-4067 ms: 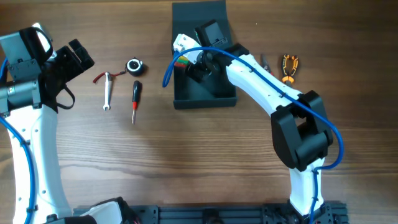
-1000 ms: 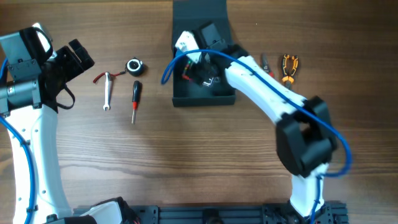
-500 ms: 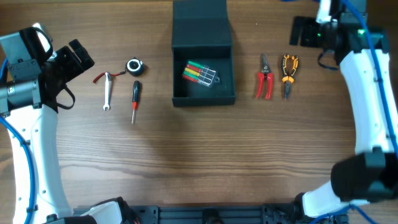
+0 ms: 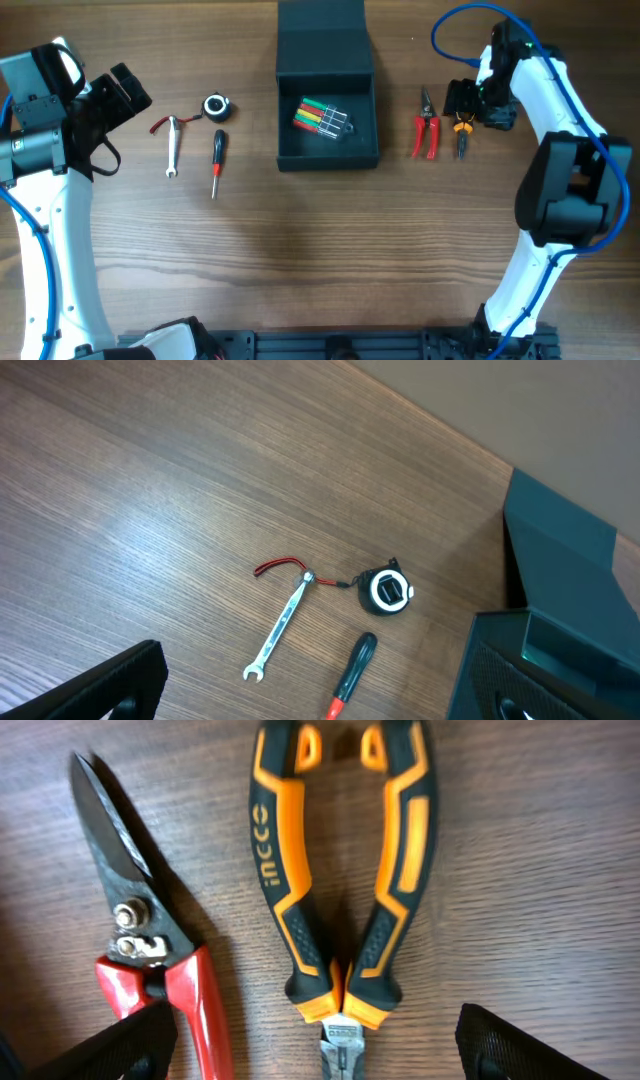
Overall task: Pack container
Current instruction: 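Withdraw the right gripper and move it over the orange pliers, then grasp the orange-black pliers handles with the right gripper and lift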
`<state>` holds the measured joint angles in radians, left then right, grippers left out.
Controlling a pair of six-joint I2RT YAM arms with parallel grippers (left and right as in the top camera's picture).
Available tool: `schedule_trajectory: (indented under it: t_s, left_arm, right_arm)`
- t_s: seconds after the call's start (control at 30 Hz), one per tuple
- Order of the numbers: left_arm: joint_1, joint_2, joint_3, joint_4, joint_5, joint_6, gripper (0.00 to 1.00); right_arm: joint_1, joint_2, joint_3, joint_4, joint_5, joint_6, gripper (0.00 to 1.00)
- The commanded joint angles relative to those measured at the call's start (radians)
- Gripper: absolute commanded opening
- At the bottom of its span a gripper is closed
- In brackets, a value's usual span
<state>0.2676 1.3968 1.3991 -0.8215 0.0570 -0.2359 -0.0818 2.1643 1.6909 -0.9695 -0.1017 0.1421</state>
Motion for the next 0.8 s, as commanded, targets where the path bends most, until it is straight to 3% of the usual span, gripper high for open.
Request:
schedule_trajectory:
  t_s: [0.0,0.3,0.63,0.77]
  left_arm:
    - [0.006,0.004,0.023,0.000,-0.006,0.023,1.00]
    - [0.006,0.004,0.023,0.000,-0.006,0.023,1.00]
    - [0.006,0.004,0.023,0.000,-0.006,0.023,1.00]
    - [0.006,0.004,0.023,0.000,-0.006,0.023,1.00]
  right_arm:
    - [0.012,0.027,-0.014,-0.003,-0.027,0.015,0.88]
    - [0.020,0.030,-0.066,0.061,0.058,0.071,0.87]
    - [0.019,0.029,-0.066,0.143,0.018,0.062,0.88]
    - [0.017,0.029,-0.065,0.169,-0.002,0.056,0.84]
